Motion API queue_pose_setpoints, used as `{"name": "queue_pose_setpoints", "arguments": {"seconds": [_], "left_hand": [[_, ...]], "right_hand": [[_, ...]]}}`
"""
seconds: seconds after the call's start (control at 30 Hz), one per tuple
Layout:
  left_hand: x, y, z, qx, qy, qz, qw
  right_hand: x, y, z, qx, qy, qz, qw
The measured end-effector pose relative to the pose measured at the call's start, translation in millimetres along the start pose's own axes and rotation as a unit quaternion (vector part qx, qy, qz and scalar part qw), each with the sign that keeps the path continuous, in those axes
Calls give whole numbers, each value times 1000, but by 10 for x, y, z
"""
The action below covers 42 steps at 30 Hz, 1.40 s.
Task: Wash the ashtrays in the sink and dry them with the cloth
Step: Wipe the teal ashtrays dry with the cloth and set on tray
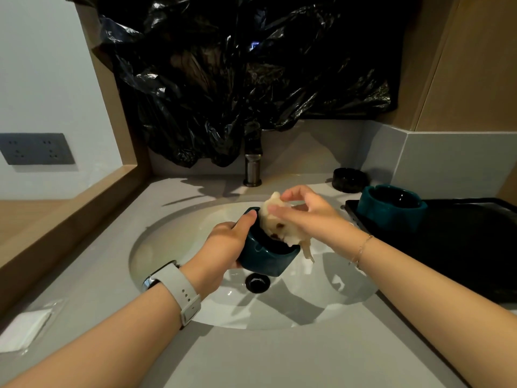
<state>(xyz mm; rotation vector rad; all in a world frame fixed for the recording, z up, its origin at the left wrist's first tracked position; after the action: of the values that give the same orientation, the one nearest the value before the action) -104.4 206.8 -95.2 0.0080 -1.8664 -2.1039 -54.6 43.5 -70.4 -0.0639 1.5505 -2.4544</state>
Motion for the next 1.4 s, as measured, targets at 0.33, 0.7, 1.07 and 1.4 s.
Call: {"name": "queue_pose_setpoints", "arguments": {"seconds": [0.33,0.7,1.07,1.4], "left_hand": [[-51,-34,20,-15,-9,43,999],[-51,-27,69,45,-1,61,997],[-58,1,91,101,9,52,994],[-6,26,33,28,2,14,1000]], "right_hand": [[-131,-396,352,160,60,37,985],[-452,-1147,754,183,145,199,952],[-46,-635,123,220,-141,22,965],[-156,-102,-169,175,-24,-27,984]]}}
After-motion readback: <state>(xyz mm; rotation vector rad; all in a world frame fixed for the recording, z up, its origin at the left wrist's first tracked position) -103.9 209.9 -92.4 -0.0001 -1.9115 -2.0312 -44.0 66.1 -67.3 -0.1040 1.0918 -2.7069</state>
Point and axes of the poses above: each hand's wrist, its own x-axis away from the middle knuckle, its own z-axis out of the back of the hand, y = z × x, the point moved 1 cm from there along -x, towards the middle knuckle, and after that the axes turned 2 degrees about y, right-handed, at the moved point
